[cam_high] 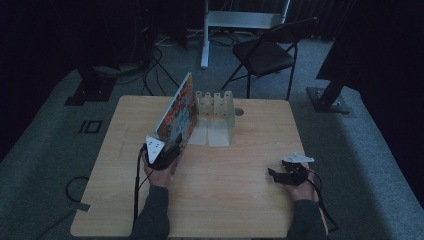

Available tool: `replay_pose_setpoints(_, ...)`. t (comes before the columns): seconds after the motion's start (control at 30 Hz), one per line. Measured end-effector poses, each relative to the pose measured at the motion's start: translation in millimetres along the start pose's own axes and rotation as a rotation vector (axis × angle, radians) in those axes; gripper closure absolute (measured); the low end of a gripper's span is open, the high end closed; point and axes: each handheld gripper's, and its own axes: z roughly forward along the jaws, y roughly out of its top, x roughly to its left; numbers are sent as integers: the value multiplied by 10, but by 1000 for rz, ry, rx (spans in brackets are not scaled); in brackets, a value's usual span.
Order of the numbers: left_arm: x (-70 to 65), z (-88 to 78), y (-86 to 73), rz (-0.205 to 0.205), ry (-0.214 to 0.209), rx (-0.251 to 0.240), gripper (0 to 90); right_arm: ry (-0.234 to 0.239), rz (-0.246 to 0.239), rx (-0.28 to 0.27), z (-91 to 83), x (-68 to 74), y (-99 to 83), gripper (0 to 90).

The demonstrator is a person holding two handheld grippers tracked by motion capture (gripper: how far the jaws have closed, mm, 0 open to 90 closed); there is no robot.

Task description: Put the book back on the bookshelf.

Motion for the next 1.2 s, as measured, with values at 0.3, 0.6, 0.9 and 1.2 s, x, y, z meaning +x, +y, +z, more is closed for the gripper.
replay_pose_setpoints(0.3,15,-24,-16,-7,-20,33,455,0,0,0,0,0,0,260)
replay_pose_setpoints(0.6,39,-96,-28,-1,-27,67,429,0,0,-1,1,0,0,260)
replay_pose_setpoints(0.9,51,-173,-30,-20,-56,134,403,0,0,-1,0,1,-1,260)
replay_pose_setpoints(1.2,62,-280,-12,-37,-101,176,357,0,0,-1,0,1,-1,260)
